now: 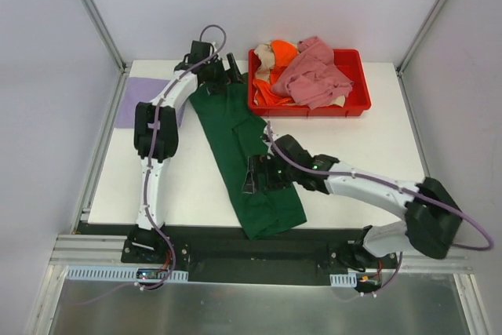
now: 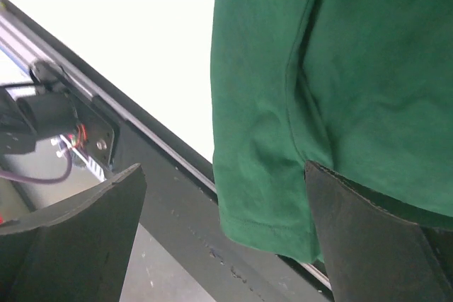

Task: Fold and stack the t-shirts
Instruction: Rotate the tshirt 60 degrees

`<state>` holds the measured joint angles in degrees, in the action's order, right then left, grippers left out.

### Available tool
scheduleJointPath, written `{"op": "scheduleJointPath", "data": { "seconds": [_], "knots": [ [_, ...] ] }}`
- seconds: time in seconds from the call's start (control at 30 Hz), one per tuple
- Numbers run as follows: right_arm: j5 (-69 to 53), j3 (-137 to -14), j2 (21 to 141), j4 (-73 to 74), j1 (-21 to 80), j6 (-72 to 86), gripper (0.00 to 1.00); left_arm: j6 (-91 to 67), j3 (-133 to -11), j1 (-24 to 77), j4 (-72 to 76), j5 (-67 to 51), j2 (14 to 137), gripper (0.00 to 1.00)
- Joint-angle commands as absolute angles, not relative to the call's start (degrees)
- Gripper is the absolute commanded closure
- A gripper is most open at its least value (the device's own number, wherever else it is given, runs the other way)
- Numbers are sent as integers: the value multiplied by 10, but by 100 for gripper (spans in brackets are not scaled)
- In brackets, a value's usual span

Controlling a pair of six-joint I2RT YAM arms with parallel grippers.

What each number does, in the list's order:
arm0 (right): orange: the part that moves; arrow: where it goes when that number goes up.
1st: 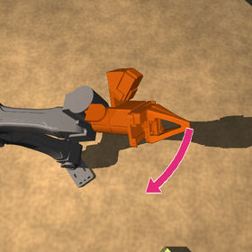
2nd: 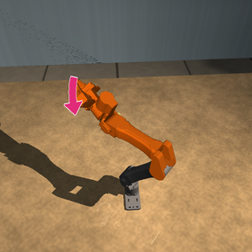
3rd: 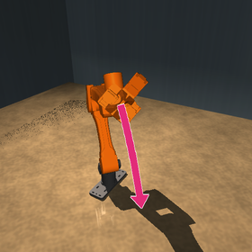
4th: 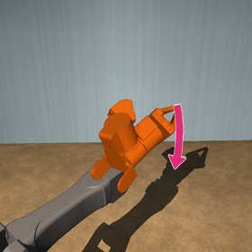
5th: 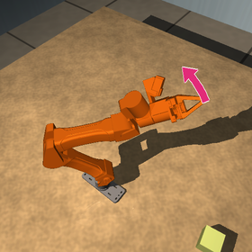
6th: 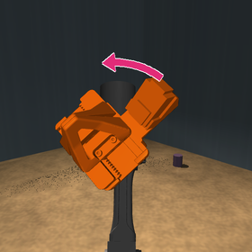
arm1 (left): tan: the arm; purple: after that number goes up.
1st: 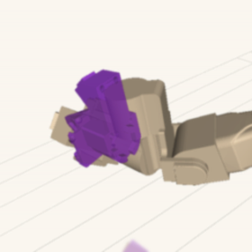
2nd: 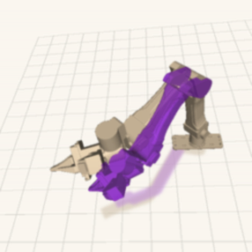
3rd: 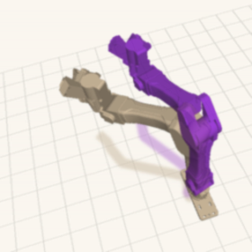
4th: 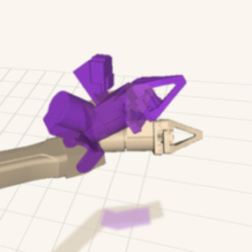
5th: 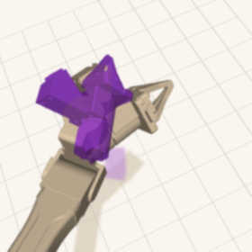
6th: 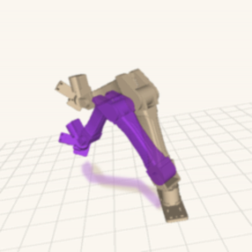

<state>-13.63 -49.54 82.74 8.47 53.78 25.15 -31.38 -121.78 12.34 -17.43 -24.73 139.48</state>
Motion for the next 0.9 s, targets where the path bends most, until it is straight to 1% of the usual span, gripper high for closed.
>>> {"op": "scheduleJointPath", "data": {
  "seconds": [0.0,0.07,0.13,0.23,0.27,0.33,0.4,0.5,0.57,0.63,0.73,0.87],
  "knots": [
    [15,-507,721,165,533,220,4,-269,-1168,155,-184,-259,1195,1],
    [74,-506,694,220,514,213,4,-249,-1120,175,-196,-236,1130,1],
    [107,-512,677,253,479,179,4,-240,-1052,191,-201,-204,1060,1],
    [141,-554,673,299,405,117,4,-248,-920,206,-200,-177,956,1],
    [156,-568,676,297,379,80,4,-257,-870,214,-200,-162,912,1],
    [223,-597,693,287,326,35,4,-261,-767,236,-190,-142,860,1],
    [245,-638,734,286,257,31,4,-269,-682,257,-180,-141,822,1],
    [194,-722,809,299,184,-15,4,-291,-554,278,-133,-181,762,1],
    [162,-792,861,337,167,-27,4,-317,-485,286,-109,-204,719,1],
    [105,-817,888,356,168,-51,4,-342,-426,298,-99,-207,667,1],
    [-18,-739,864,296,170,-34,4,-390,-347,321,-99,-218,587,1],
    [-75,-602,775,257,170,32,4,-484,-254,393,-100,-242,502,1]
  ]
}}
